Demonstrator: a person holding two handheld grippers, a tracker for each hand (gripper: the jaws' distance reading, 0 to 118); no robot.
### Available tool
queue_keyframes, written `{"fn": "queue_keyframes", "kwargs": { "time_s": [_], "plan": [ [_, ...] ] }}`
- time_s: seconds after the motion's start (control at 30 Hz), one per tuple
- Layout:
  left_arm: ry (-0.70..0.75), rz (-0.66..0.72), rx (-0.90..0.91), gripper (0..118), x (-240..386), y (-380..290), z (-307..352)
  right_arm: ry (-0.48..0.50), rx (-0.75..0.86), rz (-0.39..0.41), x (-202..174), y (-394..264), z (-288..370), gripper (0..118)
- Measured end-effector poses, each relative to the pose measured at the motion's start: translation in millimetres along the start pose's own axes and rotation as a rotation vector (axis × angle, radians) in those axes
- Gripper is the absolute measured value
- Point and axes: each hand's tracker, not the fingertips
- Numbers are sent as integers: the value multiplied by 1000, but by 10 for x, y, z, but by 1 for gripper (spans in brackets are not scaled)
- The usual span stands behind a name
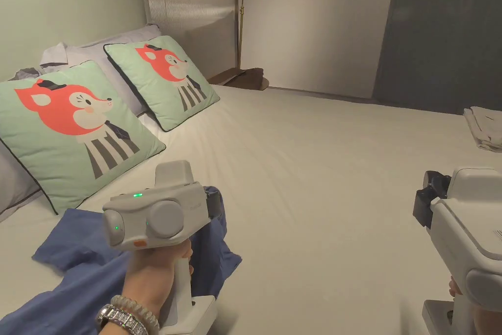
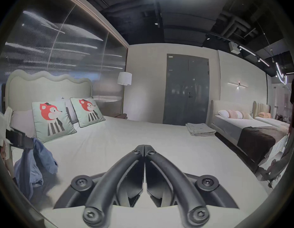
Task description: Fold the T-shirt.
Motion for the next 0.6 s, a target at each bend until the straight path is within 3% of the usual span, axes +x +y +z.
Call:
{"fn": "queue_keyframes", "kwargs": {
  "time_s": [0.33,0.6],
  "plan": [
    [-360,-121,42,7,1664,56,-76,-191,38,7,938,-6,541,0],
    [-604,-217,-52,7,2988,-488,-192,-380,21,-17,1736,-71,1125,0]
  ]
}}
